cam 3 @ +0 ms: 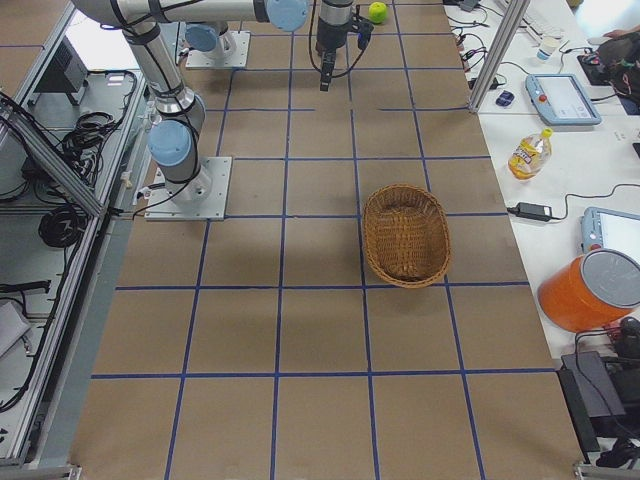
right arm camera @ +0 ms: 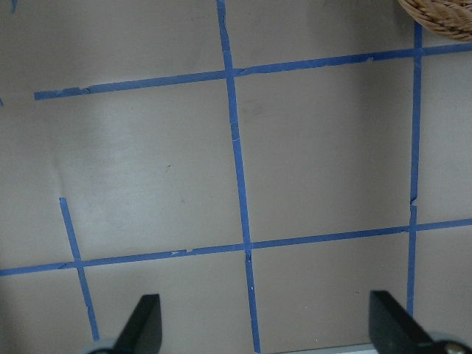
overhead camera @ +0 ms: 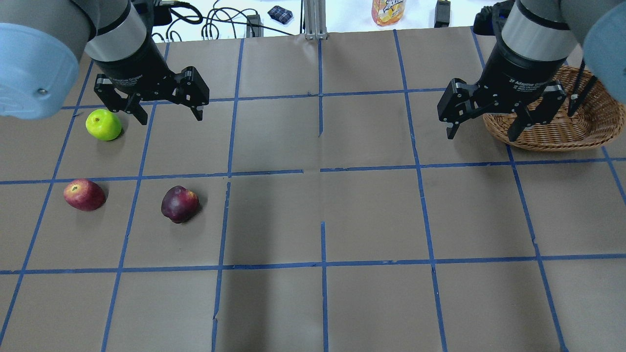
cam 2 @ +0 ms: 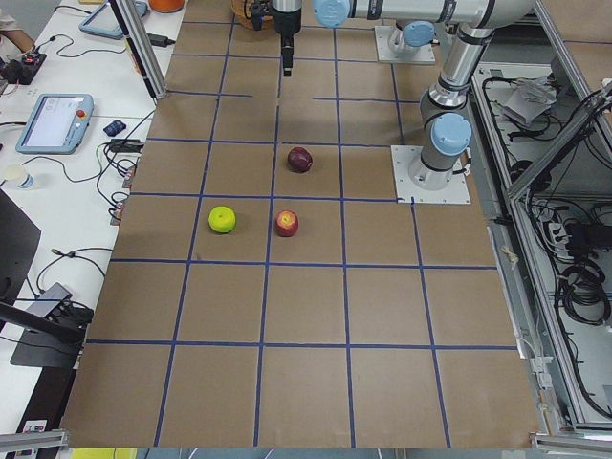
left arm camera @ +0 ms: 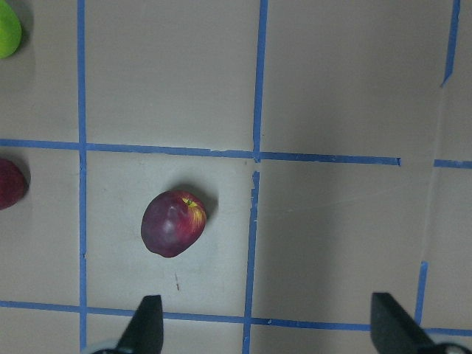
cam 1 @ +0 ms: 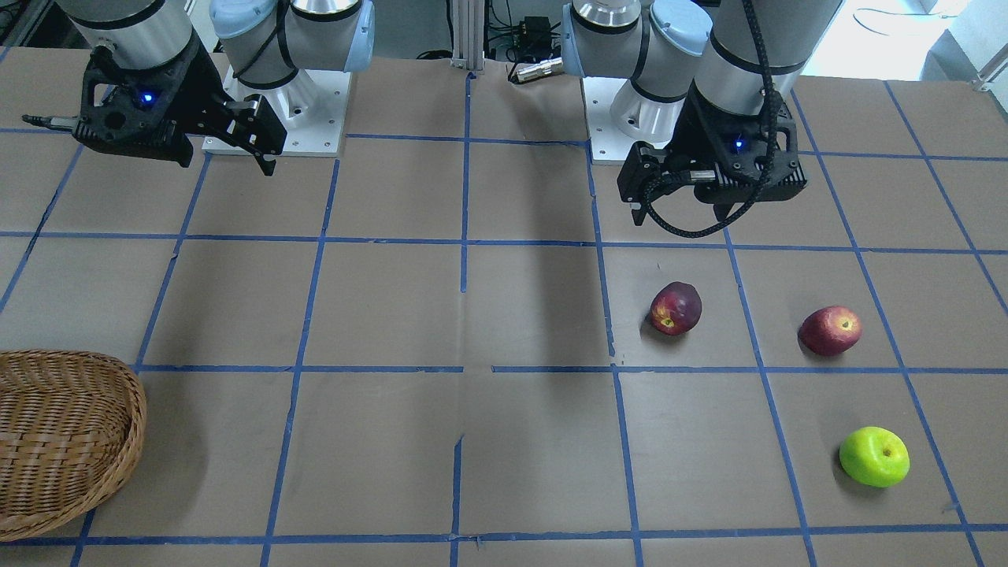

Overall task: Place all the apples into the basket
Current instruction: 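Reach the left gripper down to the dark red apple and grasp it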

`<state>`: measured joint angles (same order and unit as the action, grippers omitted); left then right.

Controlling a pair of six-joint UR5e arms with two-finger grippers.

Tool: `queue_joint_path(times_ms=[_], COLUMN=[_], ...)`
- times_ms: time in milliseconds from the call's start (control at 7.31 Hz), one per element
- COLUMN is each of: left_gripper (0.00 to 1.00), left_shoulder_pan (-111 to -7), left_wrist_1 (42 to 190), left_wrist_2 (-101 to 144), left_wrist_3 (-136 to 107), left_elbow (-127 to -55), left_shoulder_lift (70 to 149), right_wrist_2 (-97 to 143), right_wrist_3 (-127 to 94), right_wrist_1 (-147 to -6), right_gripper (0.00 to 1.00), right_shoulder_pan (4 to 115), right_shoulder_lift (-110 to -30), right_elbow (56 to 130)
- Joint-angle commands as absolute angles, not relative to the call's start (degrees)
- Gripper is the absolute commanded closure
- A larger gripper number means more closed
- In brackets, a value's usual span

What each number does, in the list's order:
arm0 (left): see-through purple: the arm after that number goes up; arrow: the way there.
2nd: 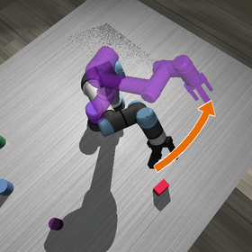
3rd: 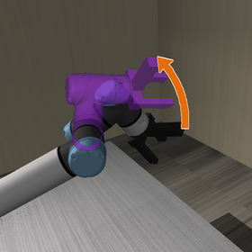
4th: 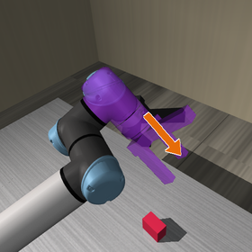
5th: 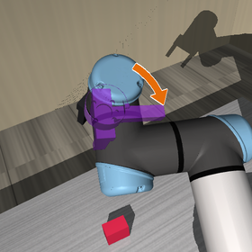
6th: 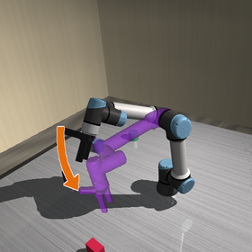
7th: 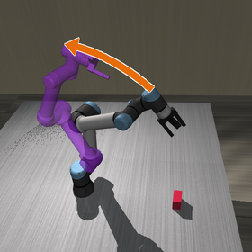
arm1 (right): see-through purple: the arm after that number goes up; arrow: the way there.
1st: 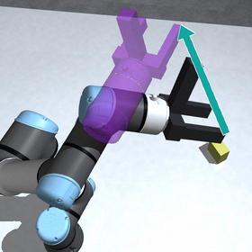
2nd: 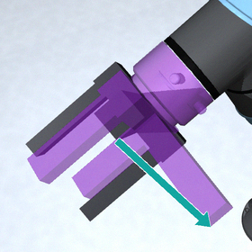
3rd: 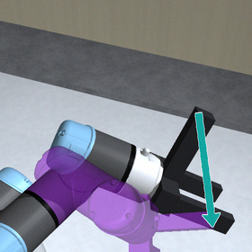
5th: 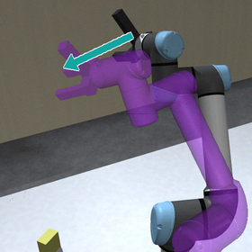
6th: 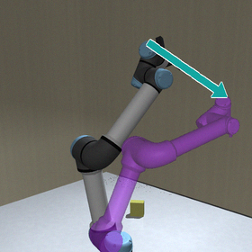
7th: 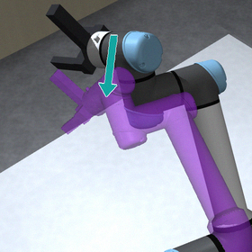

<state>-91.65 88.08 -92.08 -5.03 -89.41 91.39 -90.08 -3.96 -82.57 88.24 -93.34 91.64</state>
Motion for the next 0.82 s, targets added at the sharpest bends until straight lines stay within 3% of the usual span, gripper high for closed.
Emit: queue_joint_path(times_ms=[0,411,684], left_gripper=[0.00,0.00,0.00], left_shoulder_pan=[-91.67,-91.06,-89.05], left_wrist_1=[87.98,88.15,82.13], left_wrist_2=[-92.02,-92.11,-93.77], left_wrist_3=[-4.92,-3.52,-1.14], left_elbow=[-89.38,-90.61,-96.90], left_shoulder_lift=[91.58,91.14,91.75], right_wrist_2=[-90.00,-90.00,-90.17], right_wrist_3=[-3.96,-3.96,-3.96], right_wrist_1=[-82.53,-82.53,-82.53], right_gripper=[0.00,0.00,0.00], right_shoulder_pan=[88.24,88.24,88.24], right_shoulder_lift=[-93.43,-93.43,-93.34], right_elbow=[91.76,91.58,91.67])
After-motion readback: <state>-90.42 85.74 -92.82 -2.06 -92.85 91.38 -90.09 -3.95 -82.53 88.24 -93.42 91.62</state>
